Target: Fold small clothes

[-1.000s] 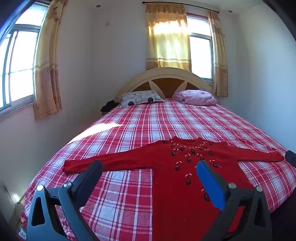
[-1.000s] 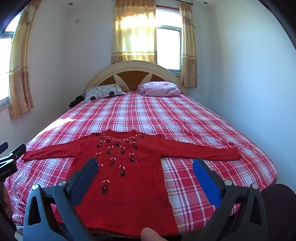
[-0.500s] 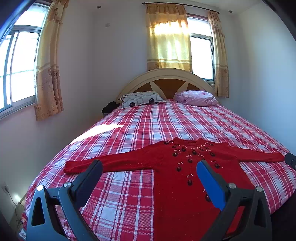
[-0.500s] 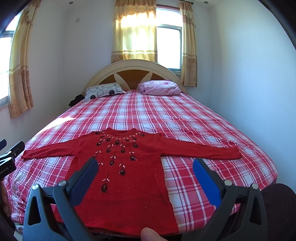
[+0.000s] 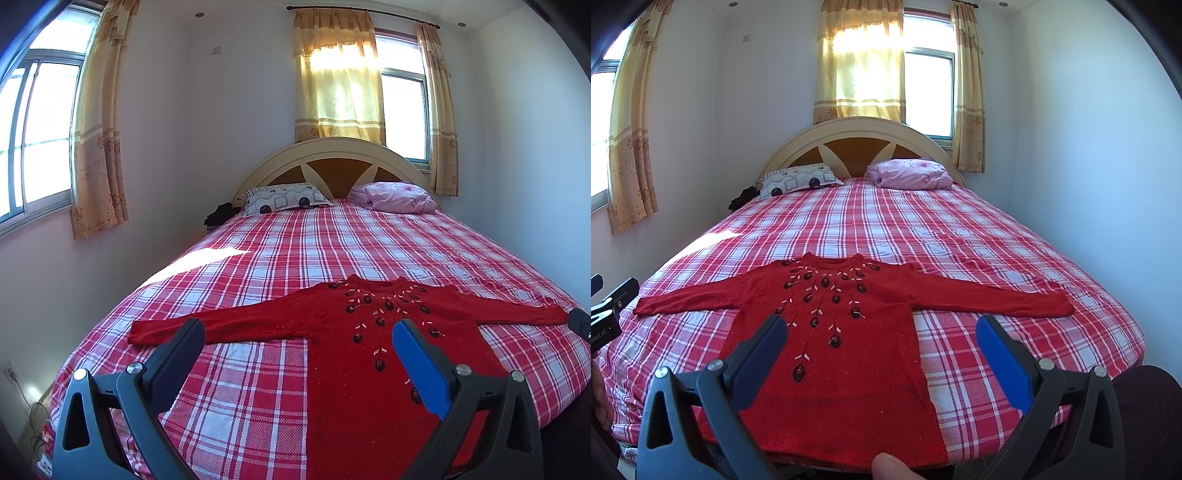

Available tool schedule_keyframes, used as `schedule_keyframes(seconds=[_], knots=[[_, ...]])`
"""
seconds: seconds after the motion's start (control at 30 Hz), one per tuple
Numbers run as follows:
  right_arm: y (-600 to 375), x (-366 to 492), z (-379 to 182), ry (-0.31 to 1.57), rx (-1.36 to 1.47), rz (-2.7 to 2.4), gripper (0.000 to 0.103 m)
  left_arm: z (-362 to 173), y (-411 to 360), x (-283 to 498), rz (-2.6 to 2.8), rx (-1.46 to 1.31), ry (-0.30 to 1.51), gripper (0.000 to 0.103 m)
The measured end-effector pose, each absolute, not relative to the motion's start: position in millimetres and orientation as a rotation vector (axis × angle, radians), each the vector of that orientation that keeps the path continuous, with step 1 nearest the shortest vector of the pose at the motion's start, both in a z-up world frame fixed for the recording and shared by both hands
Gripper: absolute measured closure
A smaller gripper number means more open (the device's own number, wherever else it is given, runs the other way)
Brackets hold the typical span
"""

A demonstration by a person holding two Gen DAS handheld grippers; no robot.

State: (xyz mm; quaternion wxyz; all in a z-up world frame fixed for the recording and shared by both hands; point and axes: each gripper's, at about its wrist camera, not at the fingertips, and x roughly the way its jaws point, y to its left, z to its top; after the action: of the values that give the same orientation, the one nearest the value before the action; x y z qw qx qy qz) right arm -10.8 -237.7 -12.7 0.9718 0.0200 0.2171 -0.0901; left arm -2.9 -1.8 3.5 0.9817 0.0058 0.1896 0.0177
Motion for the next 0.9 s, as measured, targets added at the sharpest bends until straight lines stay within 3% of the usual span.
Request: schedule_keyframes(seconds=[0.9], knots=[[-235.6,-9.8,-20.3,0.456,0.027,-0.177,0.000,-0.7,-3.6,-3.7,0.038,0.013,0.383,0.001]])
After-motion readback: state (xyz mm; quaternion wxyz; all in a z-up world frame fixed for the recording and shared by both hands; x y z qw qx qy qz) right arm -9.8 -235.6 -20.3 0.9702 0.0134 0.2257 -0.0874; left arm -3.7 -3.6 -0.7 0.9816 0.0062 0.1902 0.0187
